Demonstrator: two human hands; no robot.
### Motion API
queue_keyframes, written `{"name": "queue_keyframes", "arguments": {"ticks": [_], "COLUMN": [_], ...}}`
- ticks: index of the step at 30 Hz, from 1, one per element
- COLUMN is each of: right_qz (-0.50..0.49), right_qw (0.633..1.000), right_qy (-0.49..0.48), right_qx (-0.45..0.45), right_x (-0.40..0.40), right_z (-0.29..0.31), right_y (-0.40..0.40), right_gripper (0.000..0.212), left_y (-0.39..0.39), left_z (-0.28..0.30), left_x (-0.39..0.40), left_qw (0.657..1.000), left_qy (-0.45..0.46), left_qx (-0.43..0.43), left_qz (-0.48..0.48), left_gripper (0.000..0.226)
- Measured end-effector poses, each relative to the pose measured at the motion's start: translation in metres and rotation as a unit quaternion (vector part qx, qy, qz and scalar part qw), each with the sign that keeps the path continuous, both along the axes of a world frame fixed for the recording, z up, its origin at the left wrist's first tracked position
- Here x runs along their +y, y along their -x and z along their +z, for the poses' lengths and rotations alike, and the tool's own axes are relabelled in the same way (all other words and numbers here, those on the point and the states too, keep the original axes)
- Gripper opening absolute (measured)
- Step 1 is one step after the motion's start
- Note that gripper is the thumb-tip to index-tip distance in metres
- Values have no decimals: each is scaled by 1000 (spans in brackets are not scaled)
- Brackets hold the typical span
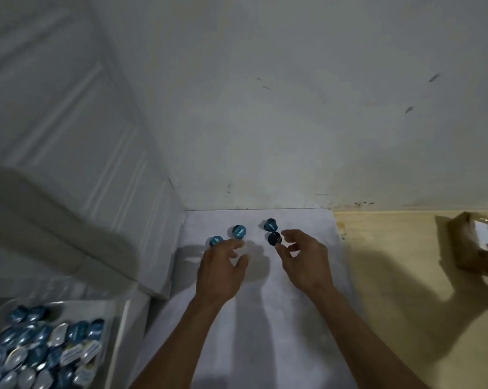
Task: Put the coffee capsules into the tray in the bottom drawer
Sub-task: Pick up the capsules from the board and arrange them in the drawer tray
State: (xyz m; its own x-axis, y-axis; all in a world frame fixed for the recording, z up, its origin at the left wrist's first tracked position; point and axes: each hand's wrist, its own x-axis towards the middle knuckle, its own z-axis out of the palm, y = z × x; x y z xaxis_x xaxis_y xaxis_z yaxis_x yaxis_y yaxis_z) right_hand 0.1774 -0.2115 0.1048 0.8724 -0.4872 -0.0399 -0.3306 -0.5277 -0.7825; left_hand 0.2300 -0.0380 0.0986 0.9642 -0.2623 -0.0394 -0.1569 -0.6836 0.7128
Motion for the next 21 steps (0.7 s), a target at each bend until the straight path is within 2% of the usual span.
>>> {"name": "queue_keyframes", "arguments": {"ticks": [4, 8, 12, 14, 15, 18, 21], "right_qz": [30, 88, 110, 113, 114, 118, 124], "right_qw": [997, 989, 982, 981, 981, 980, 979], "right_qy": [53, 104, 137, 145, 148, 150, 145], "right_qx": [42, 57, 64, 61, 57, 51, 67], "right_x": [-19, -26, -29, -30, -31, -38, -51], "right_z": [-36, -74, -104, -113, -116, -118, -116], "right_y": [-33, -57, -65, -67, -68, -70, -66], "right_gripper": [29, 24, 22, 22, 22, 22, 21], "left_y": [-37, -72, -99, -108, -112, -119, -124], "left_z": [-28, -53, -70, -75, -77, -83, -88], "left_x": [-30, -66, -94, -105, -110, -120, -126], "left_qw": [999, 993, 979, 970, 965, 963, 970], "left_qy": [-25, -48, -97, -133, -156, -170, -146], "left_qx": [-5, 1, 2, 3, 7, 15, 22], "left_qz": [-45, -109, -178, -204, -211, -210, -193], "left_gripper": [31, 33, 35, 27, 21, 32, 14]}}
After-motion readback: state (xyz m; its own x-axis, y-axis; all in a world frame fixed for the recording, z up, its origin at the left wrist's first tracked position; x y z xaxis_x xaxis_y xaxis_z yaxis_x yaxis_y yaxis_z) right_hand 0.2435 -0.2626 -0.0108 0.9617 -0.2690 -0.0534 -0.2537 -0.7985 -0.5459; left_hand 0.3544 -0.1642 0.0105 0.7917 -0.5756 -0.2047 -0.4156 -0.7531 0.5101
